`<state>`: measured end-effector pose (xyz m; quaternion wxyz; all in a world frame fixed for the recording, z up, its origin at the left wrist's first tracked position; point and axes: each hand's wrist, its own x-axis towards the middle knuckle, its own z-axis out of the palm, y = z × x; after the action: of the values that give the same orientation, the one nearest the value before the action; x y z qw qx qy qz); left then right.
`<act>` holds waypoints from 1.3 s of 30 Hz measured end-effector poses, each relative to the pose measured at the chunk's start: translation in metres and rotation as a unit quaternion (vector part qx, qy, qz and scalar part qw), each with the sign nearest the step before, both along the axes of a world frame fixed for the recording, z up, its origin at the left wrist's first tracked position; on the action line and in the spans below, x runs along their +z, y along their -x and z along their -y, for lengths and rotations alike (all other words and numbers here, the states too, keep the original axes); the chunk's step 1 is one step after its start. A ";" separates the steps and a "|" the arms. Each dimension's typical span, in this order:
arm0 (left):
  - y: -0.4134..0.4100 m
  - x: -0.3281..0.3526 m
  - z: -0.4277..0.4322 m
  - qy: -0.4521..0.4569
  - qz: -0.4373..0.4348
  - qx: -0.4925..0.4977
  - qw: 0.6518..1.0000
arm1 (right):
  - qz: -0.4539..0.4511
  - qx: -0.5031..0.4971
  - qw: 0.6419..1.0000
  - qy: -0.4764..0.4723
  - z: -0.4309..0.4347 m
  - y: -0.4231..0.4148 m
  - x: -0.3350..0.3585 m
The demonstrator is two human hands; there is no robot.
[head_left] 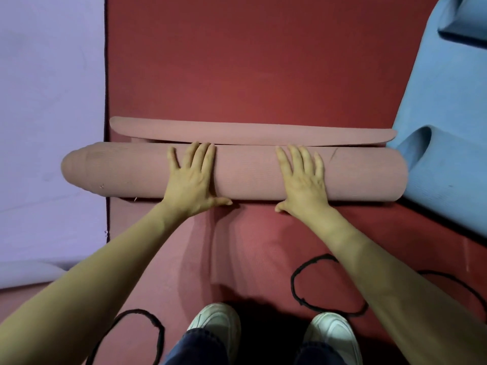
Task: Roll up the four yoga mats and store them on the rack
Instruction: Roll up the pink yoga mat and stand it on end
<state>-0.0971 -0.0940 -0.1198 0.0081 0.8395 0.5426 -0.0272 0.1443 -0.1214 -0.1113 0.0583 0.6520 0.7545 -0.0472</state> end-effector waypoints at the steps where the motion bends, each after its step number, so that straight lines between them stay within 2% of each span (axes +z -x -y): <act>1: -0.004 0.004 -0.005 0.022 -0.021 0.008 1.000 | 0.002 -0.003 1.000 0.005 -0.004 0.000 0.002; 4: -0.010 0.016 -0.019 0.043 -0.035 0.019 0.998 | 0.000 -0.005 1.000 0.007 -0.014 0.001 0.007; 8: -0.009 0.015 -0.017 -0.003 0.003 0.005 1.000 | 0.001 0.013 1.000 -0.011 -0.013 0.002 0.012; 13: 0.003 0.015 -0.001 -0.012 0.022 -0.021 0.999 | -0.010 0.019 0.994 -0.109 0.012 0.007 -0.005; 17: 0.008 0.016 0.032 0.000 0.021 -0.029 0.999 | -0.024 0.038 0.991 -0.127 0.045 0.008 -0.009; 25: 0.009 0.019 0.108 0.007 0.052 0.001 0.999 | -0.036 0.046 0.995 -0.081 0.104 0.010 0.000; 29: 0.013 0.017 0.116 0.022 0.048 -0.002 0.999 | -0.052 0.038 0.997 -0.053 0.115 0.012 0.003; 32: 0.018 0.019 0.104 0.070 0.053 -0.006 0.996 | -0.049 0.050 0.997 -0.013 0.101 0.006 0.005; 34: 0.020 0.021 0.094 0.105 0.078 0.000 0.991 | -0.056 0.076 0.995 0.020 0.088 0.000 0.008; 36: 0.019 0.024 0.089 0.102 0.143 0.015 0.984 | -0.108 0.085 0.990 0.035 0.078 -0.007 0.013; 37: 0.017 0.024 0.088 0.080 0.185 0.022 0.979 | -0.146 0.072 0.986 0.036 0.075 -0.010 0.014; 39: 0.010 0.020 0.088 0.008 0.254 0.029 0.967 | -0.214 0.026 0.976 -0.026 0.073 -0.012 0.012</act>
<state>-0.1067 -0.1824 -0.1000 0.1528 0.8025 0.5471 0.1825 0.1558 -0.1947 -0.0996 -0.1203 0.6084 0.7672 -0.1640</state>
